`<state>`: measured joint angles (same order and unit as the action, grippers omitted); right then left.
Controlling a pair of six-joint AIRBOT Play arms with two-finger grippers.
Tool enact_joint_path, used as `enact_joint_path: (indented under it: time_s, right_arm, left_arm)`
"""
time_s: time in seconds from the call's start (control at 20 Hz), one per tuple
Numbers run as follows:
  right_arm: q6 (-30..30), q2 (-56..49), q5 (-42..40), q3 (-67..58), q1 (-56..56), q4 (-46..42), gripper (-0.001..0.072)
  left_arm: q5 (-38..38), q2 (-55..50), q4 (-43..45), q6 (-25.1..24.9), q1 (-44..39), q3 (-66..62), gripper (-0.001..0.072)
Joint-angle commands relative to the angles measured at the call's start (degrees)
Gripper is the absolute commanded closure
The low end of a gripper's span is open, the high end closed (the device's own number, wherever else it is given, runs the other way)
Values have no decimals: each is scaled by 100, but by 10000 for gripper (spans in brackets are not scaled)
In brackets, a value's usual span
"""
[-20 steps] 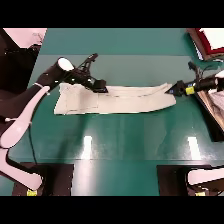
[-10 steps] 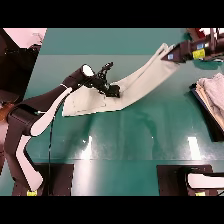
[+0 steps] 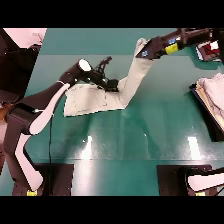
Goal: Fold the shirts.
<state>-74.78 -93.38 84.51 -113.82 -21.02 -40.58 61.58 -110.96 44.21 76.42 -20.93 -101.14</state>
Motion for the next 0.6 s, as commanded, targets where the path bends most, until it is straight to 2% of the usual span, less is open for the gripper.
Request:
enact_joint_path:
  time_s: [0.0, 0.2, 0.3, 0.4, 0.5, 0.55]
  right_arm:
    - [227, -48, -505, 160, -431, 7, 698]
    - [396, -450, -1032, -24, -1119, 61, 697]
    - [566, -970, -1130, -442, -1578, 61, 696]
    - [656, -1478, -1591, -629, -2083, 61, 695]
    - [1091, -1961, -2120, -627, -2529, 63, 690]
    - [1296, -2181, -2354, -627, -2706, 83, 652]
  left_arm:
    - [175, 459, 216, -17, 514, -111, 678]
    - [520, 1255, 874, -35, 1488, -111, 676]
    - [774, 1609, 970, -35, 1998, -111, 676]
    - [938, 1910, 970, -33, 2444, -111, 676]
    - [1036, 2153, 968, -31, 2771, -111, 676]
    - [1062, 2238, 966, -26, 2868, -111, 676]
